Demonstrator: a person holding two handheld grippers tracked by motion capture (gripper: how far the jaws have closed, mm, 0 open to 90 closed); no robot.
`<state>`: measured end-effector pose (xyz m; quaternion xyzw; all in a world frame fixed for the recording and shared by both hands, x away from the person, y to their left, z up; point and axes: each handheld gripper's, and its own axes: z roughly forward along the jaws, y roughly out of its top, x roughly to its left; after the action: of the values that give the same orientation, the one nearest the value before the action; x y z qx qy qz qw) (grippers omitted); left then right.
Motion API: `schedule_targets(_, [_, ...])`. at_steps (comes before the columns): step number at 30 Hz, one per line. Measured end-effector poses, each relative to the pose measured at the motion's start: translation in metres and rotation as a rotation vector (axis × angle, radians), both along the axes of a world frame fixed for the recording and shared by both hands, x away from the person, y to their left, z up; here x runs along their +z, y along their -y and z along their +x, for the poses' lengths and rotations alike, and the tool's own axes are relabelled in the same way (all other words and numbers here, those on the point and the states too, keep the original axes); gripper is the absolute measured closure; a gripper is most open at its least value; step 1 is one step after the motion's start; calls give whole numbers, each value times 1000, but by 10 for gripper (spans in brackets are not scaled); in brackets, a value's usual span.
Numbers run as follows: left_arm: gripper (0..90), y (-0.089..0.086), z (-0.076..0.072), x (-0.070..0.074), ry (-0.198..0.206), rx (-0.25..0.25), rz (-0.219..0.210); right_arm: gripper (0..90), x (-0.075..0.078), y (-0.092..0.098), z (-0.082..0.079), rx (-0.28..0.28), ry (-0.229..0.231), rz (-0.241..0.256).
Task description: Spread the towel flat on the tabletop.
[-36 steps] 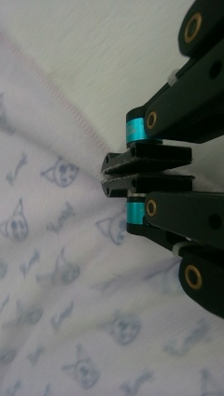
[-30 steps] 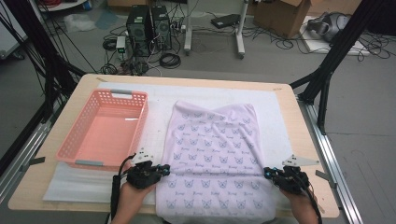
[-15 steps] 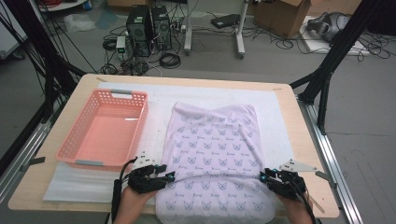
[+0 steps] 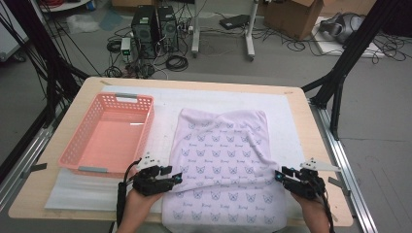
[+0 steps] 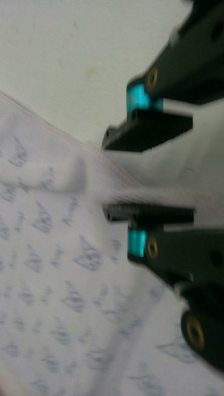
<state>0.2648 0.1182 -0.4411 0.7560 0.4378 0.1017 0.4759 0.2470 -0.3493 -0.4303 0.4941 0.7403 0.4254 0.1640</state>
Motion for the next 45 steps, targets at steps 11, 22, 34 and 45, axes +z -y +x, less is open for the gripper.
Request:
schedule_targets(11, [433, 12, 76, -8, 11, 143, 117, 471, -9, -11, 77, -14, -51, -54])
schedule_targets(22, [856, 26, 102, -2, 75, 164, 248, 871, -15, -23, 112, -28, -1, -195])
schedule_targets(34, [605, 20, 120, -2, 47, 243, 116, 812, -13, -15, 134, -184, 44, -83])
schedule_targets(45, [461, 10, 75, 0, -6, 120, 94, 650, -7, -12, 99, -84, 5, -41])
